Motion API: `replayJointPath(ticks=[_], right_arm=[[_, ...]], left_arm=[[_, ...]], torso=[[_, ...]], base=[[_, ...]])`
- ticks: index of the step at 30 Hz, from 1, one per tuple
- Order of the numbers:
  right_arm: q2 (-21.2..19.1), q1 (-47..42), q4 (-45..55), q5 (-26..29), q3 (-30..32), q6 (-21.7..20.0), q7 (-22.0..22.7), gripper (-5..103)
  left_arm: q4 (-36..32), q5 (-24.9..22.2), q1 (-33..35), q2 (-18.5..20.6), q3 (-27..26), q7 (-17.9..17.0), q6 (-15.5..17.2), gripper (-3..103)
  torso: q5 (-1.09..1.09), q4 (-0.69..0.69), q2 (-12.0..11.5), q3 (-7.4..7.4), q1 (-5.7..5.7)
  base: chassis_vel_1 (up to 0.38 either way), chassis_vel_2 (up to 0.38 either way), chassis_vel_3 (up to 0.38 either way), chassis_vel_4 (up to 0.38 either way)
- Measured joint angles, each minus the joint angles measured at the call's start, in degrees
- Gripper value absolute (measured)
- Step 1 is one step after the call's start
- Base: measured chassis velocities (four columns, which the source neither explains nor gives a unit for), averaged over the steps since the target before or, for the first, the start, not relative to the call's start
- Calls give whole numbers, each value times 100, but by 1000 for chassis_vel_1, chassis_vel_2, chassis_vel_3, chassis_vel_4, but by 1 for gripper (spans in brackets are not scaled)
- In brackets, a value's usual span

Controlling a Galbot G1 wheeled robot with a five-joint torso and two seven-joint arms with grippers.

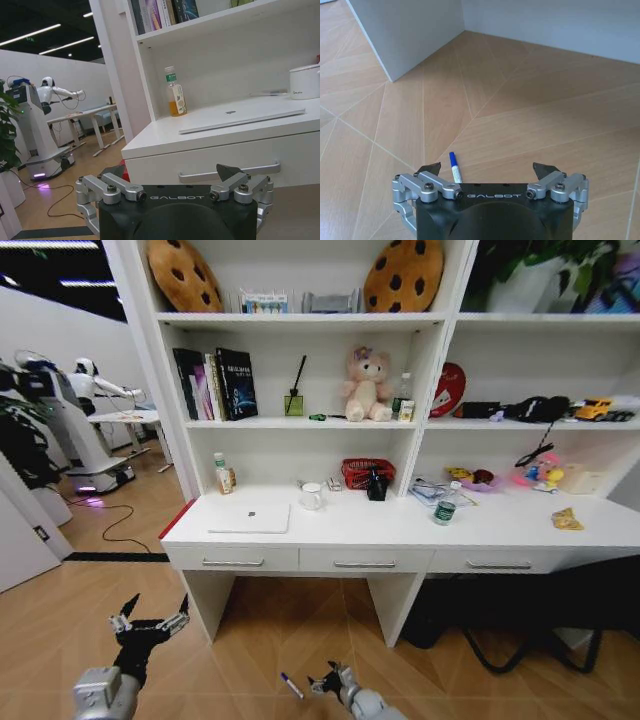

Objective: Organize the objects on the table.

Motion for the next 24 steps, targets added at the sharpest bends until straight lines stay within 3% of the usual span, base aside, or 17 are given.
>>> replayJointPath(ticks=[12, 24], right_arm=[[0, -27, 24, -1, -3, -80, -168, 100], [-10, -85, 44, -133, -112, 114, -333, 100]], left_arm=[[0, 0, 0, 0, 0, 0, 0, 100], [0, 0, -1, 0, 0, 0, 0, 100]], torso=[[0, 0, -330, -186, -147], [1, 1, -565, -316, -245]], base=[[-5, 6, 4, -6], [-147, 150, 158, -152]])
